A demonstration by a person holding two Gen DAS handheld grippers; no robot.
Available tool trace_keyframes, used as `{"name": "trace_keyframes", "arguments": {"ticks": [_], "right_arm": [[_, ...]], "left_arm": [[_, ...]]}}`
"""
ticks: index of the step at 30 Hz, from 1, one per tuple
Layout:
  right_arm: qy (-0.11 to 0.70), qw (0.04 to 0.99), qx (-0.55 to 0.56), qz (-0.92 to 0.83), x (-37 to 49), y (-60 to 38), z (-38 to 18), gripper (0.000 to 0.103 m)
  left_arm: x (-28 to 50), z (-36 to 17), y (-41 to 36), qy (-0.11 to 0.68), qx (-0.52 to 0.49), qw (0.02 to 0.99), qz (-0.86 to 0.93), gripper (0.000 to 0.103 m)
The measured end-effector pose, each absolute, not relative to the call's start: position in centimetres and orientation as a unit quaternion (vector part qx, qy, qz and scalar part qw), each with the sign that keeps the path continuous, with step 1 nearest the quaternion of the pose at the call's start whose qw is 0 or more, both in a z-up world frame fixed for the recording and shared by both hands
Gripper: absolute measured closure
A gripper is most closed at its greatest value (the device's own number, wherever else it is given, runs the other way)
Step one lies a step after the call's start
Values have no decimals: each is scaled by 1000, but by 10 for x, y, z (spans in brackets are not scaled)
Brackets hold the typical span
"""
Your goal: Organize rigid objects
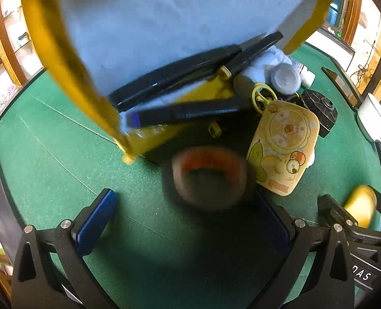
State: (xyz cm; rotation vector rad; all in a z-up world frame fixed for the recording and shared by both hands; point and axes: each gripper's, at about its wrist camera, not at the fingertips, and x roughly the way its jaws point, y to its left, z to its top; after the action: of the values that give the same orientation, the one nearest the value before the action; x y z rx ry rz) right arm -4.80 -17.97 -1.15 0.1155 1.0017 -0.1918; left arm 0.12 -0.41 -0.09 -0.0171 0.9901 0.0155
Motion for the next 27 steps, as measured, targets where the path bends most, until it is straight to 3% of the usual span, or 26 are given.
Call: {"name": "trace_keyframes", "arguments": {"ticks": [27], "right_arm": [[479,871,55,-92,-45,-182,-14,1]], "left_arm": [[-4,0,-4,472,-10,881,9,0]]}}
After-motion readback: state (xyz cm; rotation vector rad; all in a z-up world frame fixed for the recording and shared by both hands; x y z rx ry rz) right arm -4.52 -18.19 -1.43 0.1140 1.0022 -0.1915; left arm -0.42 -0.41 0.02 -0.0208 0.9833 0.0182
